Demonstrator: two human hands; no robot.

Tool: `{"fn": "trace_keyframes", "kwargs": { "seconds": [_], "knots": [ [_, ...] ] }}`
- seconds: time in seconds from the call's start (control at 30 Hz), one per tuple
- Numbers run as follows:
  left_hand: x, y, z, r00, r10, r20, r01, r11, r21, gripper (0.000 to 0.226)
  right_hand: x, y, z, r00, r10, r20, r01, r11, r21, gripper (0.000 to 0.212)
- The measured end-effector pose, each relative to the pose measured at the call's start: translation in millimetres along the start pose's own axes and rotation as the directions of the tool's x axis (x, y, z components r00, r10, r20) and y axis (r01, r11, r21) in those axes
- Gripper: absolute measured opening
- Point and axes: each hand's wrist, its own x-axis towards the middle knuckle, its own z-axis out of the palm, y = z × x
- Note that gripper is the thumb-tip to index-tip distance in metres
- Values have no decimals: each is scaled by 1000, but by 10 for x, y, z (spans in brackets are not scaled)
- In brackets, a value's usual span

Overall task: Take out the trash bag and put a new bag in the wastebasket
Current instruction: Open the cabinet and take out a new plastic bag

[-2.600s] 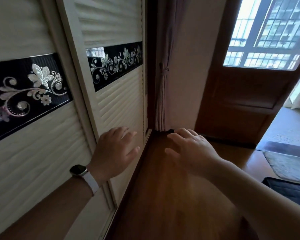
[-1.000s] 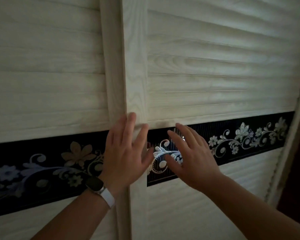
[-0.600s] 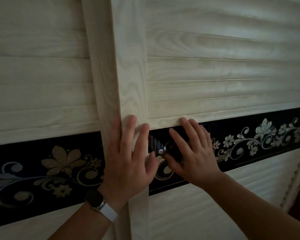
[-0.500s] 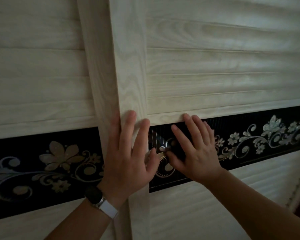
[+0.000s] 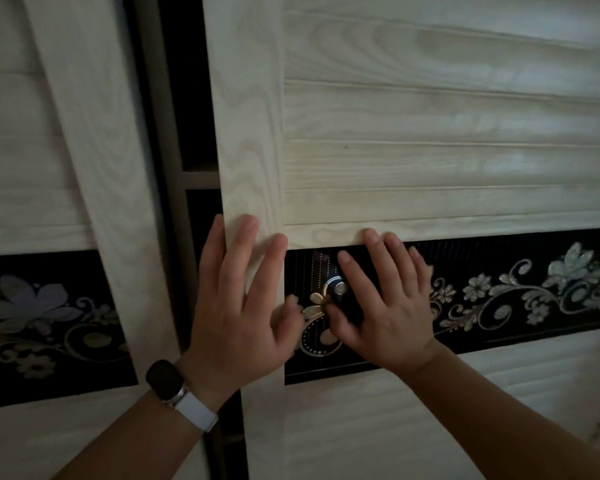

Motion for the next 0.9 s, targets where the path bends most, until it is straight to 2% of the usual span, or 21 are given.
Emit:
{"fn": "trace_keyframes", "kwargs": {
  "seconds": [0.9],
  "knots": [
    [665, 1699, 1476, 1000, 22, 15, -20, 992, -122, 61, -651, 2101, -551, 988, 66, 137, -60, 997, -47, 59]
  ]
}}
